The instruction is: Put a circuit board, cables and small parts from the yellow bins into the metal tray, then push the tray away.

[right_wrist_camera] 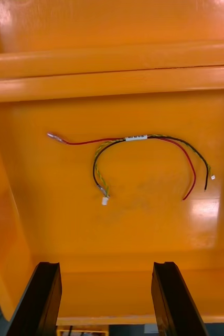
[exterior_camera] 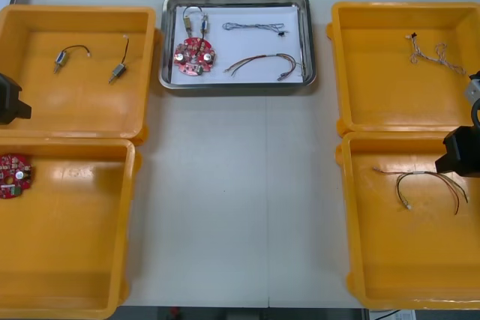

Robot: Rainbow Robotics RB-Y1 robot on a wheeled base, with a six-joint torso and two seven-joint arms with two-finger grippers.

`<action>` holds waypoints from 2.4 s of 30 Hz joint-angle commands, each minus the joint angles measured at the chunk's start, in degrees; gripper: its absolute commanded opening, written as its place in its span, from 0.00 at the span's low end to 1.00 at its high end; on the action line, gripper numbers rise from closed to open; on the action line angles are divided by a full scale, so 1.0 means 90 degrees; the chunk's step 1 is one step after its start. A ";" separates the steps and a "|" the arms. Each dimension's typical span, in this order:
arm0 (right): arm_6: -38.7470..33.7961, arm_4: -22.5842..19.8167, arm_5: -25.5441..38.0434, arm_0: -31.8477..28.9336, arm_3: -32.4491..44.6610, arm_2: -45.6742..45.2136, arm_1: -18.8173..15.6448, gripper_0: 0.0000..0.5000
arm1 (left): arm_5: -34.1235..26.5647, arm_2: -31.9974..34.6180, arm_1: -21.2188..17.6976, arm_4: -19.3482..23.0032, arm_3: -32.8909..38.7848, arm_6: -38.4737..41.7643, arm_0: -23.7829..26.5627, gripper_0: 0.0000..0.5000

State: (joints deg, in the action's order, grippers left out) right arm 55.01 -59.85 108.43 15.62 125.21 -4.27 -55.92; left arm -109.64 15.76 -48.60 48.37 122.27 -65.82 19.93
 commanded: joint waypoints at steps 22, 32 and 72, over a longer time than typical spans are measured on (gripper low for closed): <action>0.0909 0.0576 -0.0934 -0.0818 -0.0523 -0.0668 0.0149 1.00 | -0.0039 -0.0061 -0.0146 0.0035 0.0154 0.0283 -0.0066 1.00; 0.1173 0.0557 -0.1129 -0.0808 -0.0474 -0.0658 0.0267 1.00 | -0.0039 -0.0061 -0.0146 0.0035 0.0154 0.0283 -0.0066 1.00; 0.1173 0.0557 -0.1129 -0.0808 -0.0474 -0.0658 0.0267 1.00 | -0.0039 -0.0061 -0.0146 0.0035 0.0154 0.0283 -0.0066 1.00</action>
State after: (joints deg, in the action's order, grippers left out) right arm 63.24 -54.72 98.69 8.91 120.32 -8.53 -53.93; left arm -109.64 15.76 -48.60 48.38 122.27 -65.82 19.93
